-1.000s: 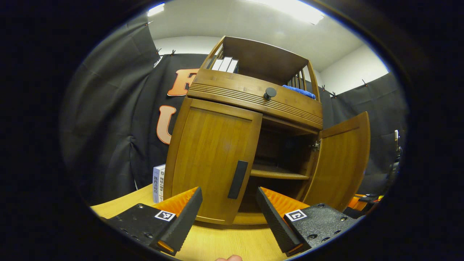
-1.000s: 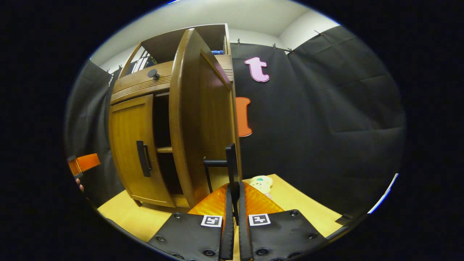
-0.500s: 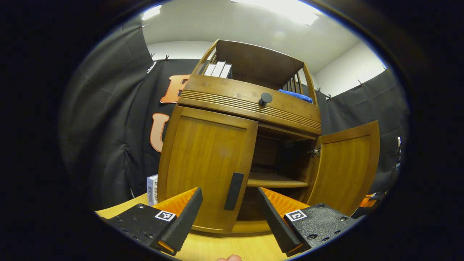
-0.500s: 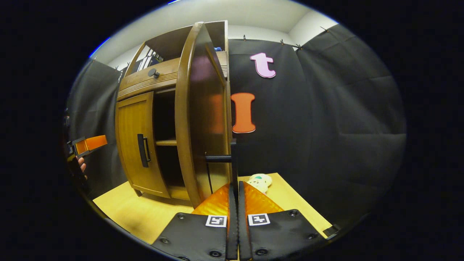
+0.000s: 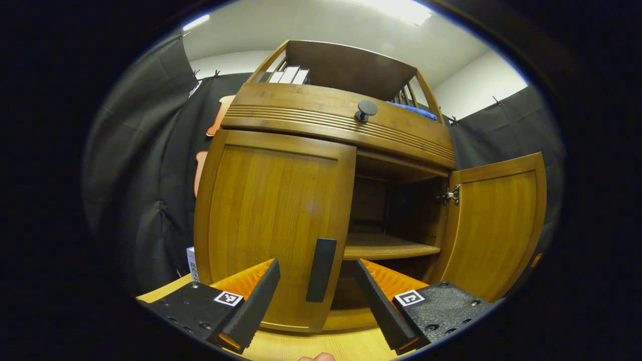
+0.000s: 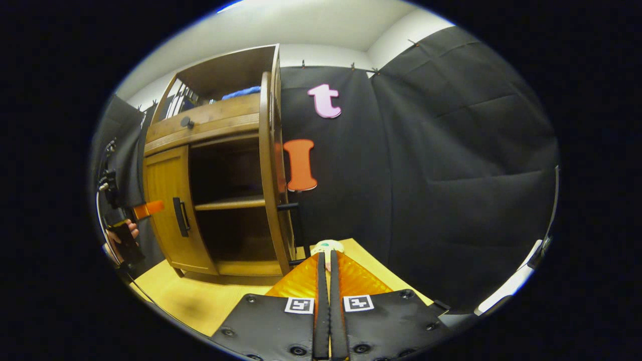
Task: Open the right door of the double-door shoe cabinet with the right hand, and open the left door with the left hand.
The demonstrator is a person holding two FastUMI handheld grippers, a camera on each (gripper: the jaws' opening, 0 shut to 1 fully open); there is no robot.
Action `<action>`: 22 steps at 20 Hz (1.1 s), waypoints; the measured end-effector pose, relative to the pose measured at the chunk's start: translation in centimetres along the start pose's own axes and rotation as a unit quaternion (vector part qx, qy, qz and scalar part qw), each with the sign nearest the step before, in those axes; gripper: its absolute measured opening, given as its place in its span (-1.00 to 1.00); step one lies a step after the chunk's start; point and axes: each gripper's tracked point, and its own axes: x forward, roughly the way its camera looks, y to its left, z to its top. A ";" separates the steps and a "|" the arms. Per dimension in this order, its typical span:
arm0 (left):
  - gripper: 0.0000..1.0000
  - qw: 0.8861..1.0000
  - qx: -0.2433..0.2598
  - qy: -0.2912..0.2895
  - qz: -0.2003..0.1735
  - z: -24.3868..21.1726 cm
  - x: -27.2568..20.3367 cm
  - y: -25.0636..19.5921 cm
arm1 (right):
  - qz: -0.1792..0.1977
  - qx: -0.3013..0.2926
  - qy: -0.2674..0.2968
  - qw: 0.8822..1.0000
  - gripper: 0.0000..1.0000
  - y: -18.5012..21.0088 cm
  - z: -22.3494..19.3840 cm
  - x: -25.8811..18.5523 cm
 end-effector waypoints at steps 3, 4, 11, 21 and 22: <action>0.83 1.000 -0.002 0.015 -0.004 -1.7 1.5 -0.4 | -0.025 -0.004 -0.006 1.000 -0.83 -1.8 0.7 -3.9; 0.83 1.000 -0.002 0.012 -0.004 -1.9 2.4 -0.7 | -0.034 -0.011 -0.009 0.999 -0.84 -2.6 0.6 -5.1; 0.82 1.000 0.018 0.022 0.013 -4.7 7.2 -0.4 | -0.082 -0.031 -0.030 0.996 0.12 -4.3 1.3 -10.1; -0.40 0.999 0.042 0.024 0.002 -4.7 8.2 -0.5 | -0.098 -0.025 -0.019 0.995 0.81 -4.3 0.5 -12.4; -0.40 0.999 0.038 0.027 -0.005 -4.4 7.9 -0.5 | -0.091 -0.027 -0.016 0.995 0.87 -3.5 0.3 -11.9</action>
